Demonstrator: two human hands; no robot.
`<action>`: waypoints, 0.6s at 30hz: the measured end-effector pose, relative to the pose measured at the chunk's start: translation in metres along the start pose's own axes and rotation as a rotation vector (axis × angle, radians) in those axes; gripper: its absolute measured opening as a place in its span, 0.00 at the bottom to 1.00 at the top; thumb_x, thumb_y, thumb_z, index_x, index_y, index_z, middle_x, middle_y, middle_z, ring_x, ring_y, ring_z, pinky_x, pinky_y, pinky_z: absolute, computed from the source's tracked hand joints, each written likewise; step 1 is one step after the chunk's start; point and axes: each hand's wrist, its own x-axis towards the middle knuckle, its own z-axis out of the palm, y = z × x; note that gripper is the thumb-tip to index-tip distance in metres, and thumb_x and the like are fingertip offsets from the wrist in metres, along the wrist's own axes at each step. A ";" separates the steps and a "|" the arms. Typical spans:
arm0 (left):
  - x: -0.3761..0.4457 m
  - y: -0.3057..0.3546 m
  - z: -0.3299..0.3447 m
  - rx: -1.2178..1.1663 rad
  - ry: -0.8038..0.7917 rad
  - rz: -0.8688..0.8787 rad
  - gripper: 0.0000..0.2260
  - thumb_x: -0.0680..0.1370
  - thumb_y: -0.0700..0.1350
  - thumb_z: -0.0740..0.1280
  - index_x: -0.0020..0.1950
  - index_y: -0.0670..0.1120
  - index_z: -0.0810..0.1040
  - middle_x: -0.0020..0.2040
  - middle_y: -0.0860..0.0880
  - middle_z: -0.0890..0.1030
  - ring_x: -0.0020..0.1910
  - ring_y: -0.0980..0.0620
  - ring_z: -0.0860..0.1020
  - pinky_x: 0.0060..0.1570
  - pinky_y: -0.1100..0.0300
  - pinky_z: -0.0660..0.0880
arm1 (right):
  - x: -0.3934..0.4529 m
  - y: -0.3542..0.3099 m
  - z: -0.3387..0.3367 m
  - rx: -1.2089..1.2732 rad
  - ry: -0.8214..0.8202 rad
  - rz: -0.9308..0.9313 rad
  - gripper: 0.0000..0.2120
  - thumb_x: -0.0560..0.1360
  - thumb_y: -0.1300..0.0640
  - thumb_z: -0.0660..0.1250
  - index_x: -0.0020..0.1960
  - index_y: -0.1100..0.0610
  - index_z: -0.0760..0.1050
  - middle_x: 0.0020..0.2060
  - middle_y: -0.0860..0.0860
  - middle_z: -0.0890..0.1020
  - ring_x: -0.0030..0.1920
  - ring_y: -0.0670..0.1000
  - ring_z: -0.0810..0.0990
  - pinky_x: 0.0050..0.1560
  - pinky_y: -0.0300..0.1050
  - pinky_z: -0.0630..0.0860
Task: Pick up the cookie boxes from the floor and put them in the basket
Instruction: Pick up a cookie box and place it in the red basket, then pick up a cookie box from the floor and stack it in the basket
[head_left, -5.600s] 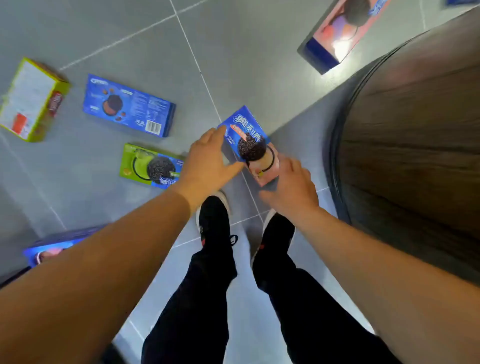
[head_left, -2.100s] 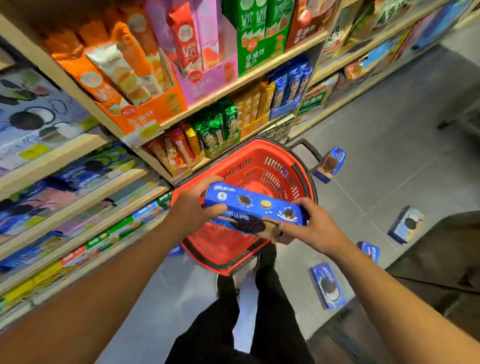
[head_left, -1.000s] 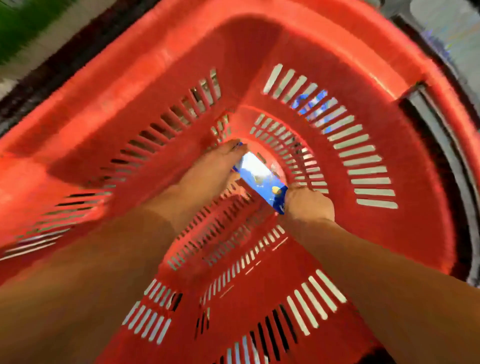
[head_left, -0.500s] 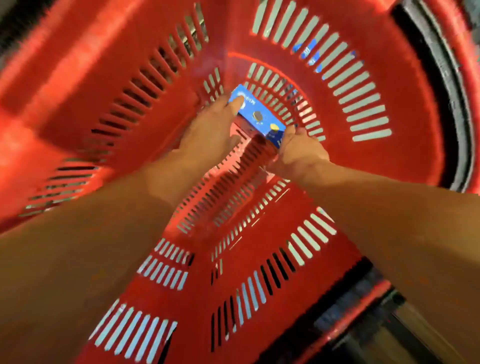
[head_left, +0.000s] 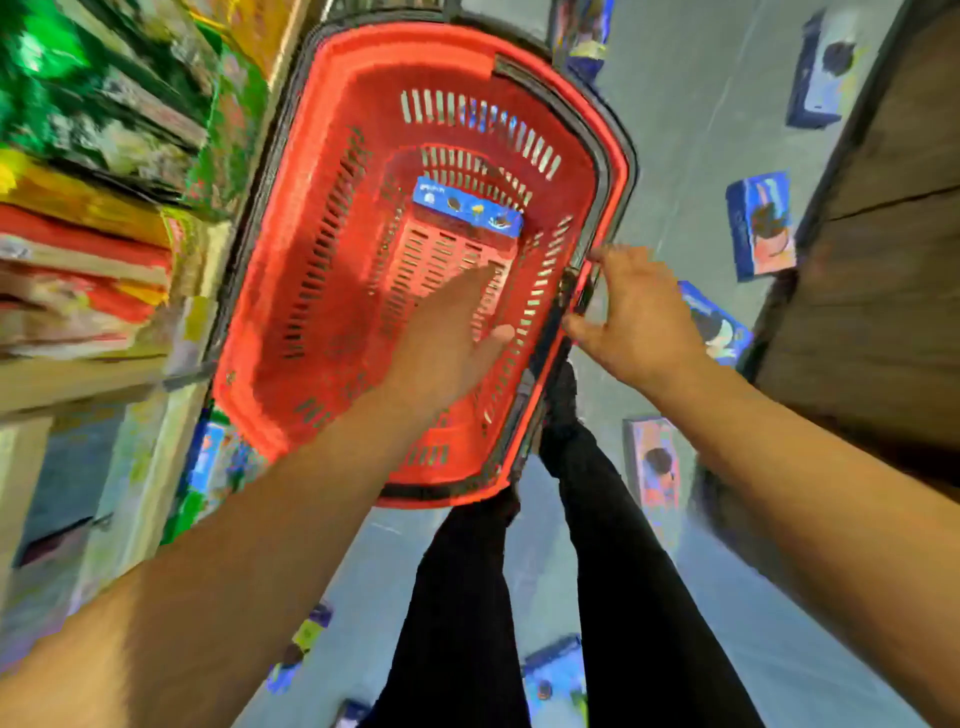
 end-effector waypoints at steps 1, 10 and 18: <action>-0.008 0.014 0.003 -0.004 -0.028 0.020 0.29 0.73 0.51 0.66 0.71 0.38 0.68 0.67 0.39 0.73 0.66 0.42 0.72 0.67 0.59 0.62 | -0.023 0.010 -0.002 0.020 0.010 0.037 0.30 0.67 0.50 0.73 0.65 0.61 0.72 0.58 0.62 0.77 0.59 0.64 0.74 0.60 0.52 0.68; -0.042 0.087 0.081 0.036 -0.227 0.131 0.30 0.74 0.49 0.71 0.74 0.44 0.66 0.72 0.44 0.69 0.71 0.47 0.67 0.70 0.59 0.59 | -0.176 0.103 0.037 0.186 -0.010 0.442 0.36 0.66 0.49 0.74 0.69 0.59 0.68 0.65 0.58 0.73 0.64 0.63 0.72 0.63 0.54 0.71; -0.076 0.105 0.181 0.194 -0.427 0.283 0.33 0.75 0.50 0.70 0.76 0.45 0.61 0.75 0.44 0.65 0.73 0.47 0.63 0.71 0.59 0.56 | -0.262 0.184 0.107 0.264 -0.006 0.600 0.38 0.67 0.49 0.75 0.72 0.58 0.65 0.68 0.56 0.71 0.66 0.60 0.70 0.64 0.51 0.70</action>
